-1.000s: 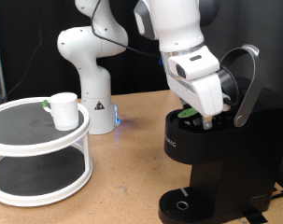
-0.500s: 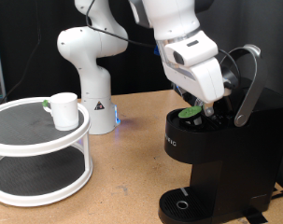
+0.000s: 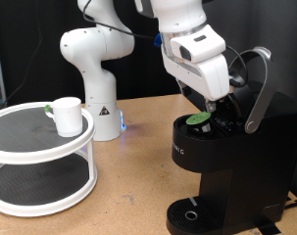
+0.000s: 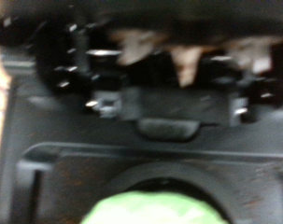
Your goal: Make a cup of coffee with the keurig machine
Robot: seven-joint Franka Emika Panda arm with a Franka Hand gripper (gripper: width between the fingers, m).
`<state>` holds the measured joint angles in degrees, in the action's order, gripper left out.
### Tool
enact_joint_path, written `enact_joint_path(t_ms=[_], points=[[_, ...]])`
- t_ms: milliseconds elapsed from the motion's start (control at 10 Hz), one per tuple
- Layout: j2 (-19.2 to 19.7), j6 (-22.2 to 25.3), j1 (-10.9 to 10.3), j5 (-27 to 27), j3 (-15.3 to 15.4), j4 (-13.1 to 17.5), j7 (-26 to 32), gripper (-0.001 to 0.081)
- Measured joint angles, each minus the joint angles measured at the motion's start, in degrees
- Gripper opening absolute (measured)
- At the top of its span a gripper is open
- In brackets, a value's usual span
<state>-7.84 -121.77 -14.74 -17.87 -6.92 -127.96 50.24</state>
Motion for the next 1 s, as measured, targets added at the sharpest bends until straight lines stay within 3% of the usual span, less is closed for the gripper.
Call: enact_joint_path(t_ms=[700,1000], points=[[-0.1,1.28,0.02,1.82,-0.04,-0.1,-2.52,0.0808],[-0.3,-5.16,0.06,-1.23,-0.47,-2.4,-2.35,0.0808]])
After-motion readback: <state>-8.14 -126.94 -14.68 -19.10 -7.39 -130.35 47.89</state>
